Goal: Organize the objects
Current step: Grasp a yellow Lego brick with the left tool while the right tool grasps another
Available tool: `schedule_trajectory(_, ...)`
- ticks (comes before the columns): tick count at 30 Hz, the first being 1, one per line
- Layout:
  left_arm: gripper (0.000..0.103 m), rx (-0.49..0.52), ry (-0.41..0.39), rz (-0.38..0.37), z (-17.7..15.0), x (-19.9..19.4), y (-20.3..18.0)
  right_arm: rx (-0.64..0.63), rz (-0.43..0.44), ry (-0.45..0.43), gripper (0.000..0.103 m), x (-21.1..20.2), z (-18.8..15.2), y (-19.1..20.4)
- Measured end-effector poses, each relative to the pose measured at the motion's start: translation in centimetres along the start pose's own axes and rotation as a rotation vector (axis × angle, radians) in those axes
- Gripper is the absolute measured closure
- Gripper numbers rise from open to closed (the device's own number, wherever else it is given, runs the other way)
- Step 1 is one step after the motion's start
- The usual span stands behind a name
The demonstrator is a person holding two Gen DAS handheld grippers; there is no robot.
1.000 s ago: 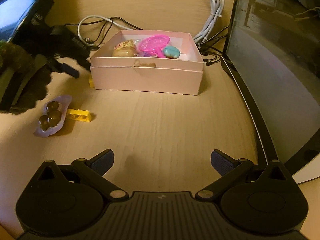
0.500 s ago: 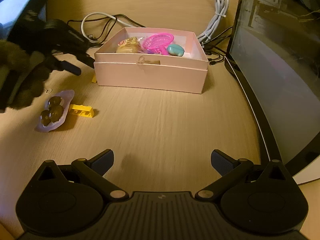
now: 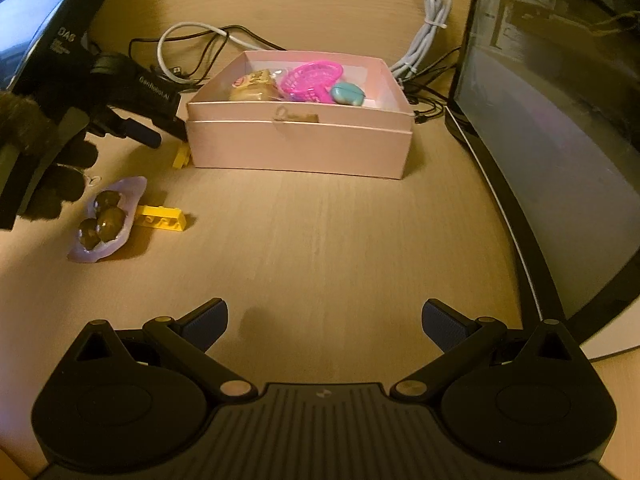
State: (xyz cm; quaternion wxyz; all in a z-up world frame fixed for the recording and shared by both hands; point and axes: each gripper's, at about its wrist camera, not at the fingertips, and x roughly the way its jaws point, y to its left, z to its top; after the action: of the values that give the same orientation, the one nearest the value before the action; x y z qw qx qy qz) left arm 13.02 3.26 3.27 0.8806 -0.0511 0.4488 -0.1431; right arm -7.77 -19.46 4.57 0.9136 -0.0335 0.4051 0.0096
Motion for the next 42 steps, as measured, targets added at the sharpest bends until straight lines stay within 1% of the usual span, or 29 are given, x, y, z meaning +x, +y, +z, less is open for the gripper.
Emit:
schedule_trajectory(5,0.056,0.081,0.011,-0.025,-2.5,-2.2,0.0,-0.022,0.020,-0.008,0.000,0.1,0.4,1.1)
schedule_trajectory(9,0.057,0.117,0.015,-0.051,-5.1,-4.6,0.5,-0.045,0.036,-0.007,0.000,0.6,0.8,2.3)
schedule_trajectory(13,0.057,0.144,0.031,-0.054,-7.5,-6.6,1.3,-0.084,0.056,-0.017,0.000,1.4,1.7,3.8)
schedule_trajectory(17,0.057,0.118,0.055,-0.080,-9.5,-8.7,2.7,-0.114,0.110,-0.008,0.000,2.8,2.9,5.6)
schedule_trajectory(20,0.057,0.120,0.067,-0.066,-10.5,-9.8,3.6,-0.132,0.148,0.001,0.000,3.6,3.5,7.3)
schedule_trajectory(23,0.057,0.099,0.069,-0.048,-11.3,-10.7,4.5,-0.112,0.197,0.015,0.000,4.5,4.4,8.9)
schedule_trajectory(25,0.057,0.078,0.063,-0.047,-11.7,-11.2,5.0,-0.089,0.210,0.008,0.000,4.9,4.8,9.9)
schedule_trajectory(27,0.057,0.067,0.059,-0.045,-11.9,-11.5,5.2,-0.051,0.213,0.002,0.001,5.4,5.3,10.5)
schedule_trajectory(28,0.057,0.067,0.059,-0.043,-11.9,-11.6,5.2,-0.036,0.212,0.004,0.006,5.7,5.5,10.7)
schedule_trajectory(29,0.057,0.069,0.059,-0.043,-11.8,-11.6,5.1,-0.029,0.203,0.001,0.015,5.7,5.7,10.8)
schedule_trajectory(30,0.057,0.074,0.059,-0.045,-11.7,-11.6,5.0,-0.037,0.193,-0.003,0.030,5.7,5.8,11.0)
schedule_trajectory(31,0.057,0.077,0.056,-0.048,-11.6,-11.6,4.7,-0.052,0.178,-0.004,0.040,5.6,6.0,11.1)
schedule_trajectory(34,0.057,0.075,0.041,-0.070,-10.6,-11.1,4.0,-0.052,0.162,-0.014,0.039,4.6,6.1,9.9)
schedule_trajectory(38,0.057,0.055,-0.002,-0.091,-8.1,-9.4,2.1,-0.036,0.100,-0.044,0.039,2.5,5.3,6.7)
schedule_trajectory(42,0.057,0.008,-0.035,-0.066,-5.3,-6.5,0.1,-0.006,0.041,-0.046,0.039,1.2,4.4,3.4)
